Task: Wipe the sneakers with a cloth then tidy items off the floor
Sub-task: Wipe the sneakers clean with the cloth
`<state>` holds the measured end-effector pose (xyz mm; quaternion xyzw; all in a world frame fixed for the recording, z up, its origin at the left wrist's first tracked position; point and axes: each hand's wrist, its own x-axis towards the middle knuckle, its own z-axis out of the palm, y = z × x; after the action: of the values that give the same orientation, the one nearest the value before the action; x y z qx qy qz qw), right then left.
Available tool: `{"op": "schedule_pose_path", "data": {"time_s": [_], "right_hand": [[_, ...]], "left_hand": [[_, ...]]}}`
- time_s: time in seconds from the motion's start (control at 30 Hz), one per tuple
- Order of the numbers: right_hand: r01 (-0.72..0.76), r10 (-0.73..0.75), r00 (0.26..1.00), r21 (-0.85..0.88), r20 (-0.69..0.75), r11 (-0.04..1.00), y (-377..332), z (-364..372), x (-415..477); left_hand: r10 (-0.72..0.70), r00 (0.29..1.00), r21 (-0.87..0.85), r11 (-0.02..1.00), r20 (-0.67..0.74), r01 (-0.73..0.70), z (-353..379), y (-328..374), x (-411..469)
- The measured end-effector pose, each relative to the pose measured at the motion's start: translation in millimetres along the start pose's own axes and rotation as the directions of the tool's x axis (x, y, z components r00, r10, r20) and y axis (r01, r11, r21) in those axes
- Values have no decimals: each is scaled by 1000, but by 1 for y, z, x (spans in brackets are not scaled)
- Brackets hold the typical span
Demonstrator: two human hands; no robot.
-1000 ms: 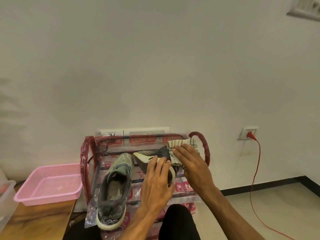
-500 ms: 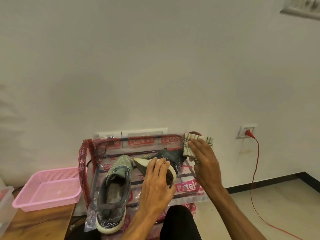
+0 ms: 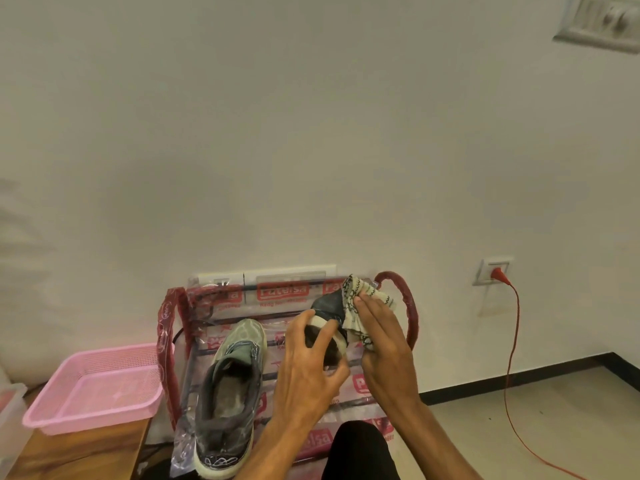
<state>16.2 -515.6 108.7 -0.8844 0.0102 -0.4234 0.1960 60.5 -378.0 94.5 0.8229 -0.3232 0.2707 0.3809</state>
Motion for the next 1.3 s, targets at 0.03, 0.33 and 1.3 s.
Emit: {"op": "schedule_pose_path", "data": {"time_s": [0.03,0.33,1.3], "right_hand": [[-14,14,1000,1,2,1000,-1,2,0],[7,-8,997,-4,-73,1000,2,-2,2],[275,-268,961,-161,67,948,16,-6,18]], "left_hand": [[1,1000,-1,1000,2,-1,1,0,0],[8,998,34,999,64,-10,14,5,7],[52,999,107,993,2,-52,3,5,2]]}}
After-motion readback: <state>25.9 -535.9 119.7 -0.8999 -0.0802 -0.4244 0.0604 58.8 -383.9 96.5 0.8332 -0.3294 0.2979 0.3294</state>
